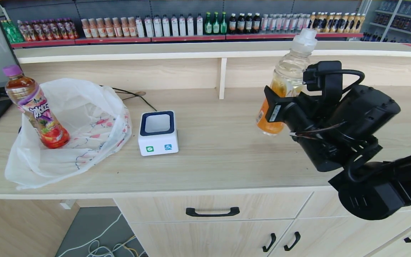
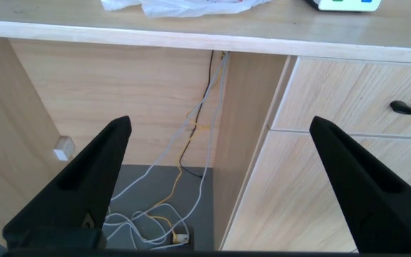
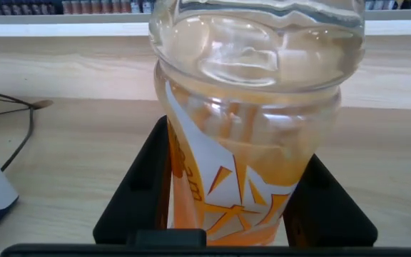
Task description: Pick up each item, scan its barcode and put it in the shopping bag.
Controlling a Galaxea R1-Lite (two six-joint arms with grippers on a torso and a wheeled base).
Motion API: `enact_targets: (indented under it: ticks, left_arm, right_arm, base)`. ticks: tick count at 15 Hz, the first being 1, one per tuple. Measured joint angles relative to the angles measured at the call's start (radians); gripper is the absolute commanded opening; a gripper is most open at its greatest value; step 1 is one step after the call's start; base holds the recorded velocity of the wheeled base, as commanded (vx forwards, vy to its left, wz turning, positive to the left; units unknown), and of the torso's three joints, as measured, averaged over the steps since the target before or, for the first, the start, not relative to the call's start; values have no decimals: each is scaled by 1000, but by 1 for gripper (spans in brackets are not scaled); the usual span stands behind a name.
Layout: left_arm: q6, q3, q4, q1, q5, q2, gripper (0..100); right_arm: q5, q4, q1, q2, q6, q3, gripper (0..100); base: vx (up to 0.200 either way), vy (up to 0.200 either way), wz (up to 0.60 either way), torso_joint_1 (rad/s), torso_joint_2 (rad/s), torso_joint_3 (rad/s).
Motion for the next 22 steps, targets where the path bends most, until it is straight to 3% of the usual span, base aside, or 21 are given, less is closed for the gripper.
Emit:
enact_targets:
  ticks: [9, 12, 16, 20, 22]
  left_arm:
    - [0, 0, 0, 0, 0, 0, 100]
    - [0, 0, 0, -1, 0, 0, 100]
    - [0, 0, 0, -1, 0, 0, 100]
    - [0, 0, 0, 0, 0, 0, 100]
    - [0, 0, 0, 0, 0, 0, 100]
  right_arm:
    - [-3, -1, 241, -267, -105, 266, 0]
    - [33, -1, 290, -322, -67, 308, 0]
    - [215, -1, 268, -351, 100, 351, 0]
    - [560, 0, 104, -355, 257, 350, 0]
    - [695, -2, 13, -353, 399, 341, 0]
  base:
    - [0, 0, 0, 0, 0, 0]
    - [0, 0, 0, 0, 0, 0]
    - [0, 0, 0, 0, 0, 0]
    - [0, 0, 0, 0, 0, 0]
    - [0, 0, 0, 0, 0, 0]
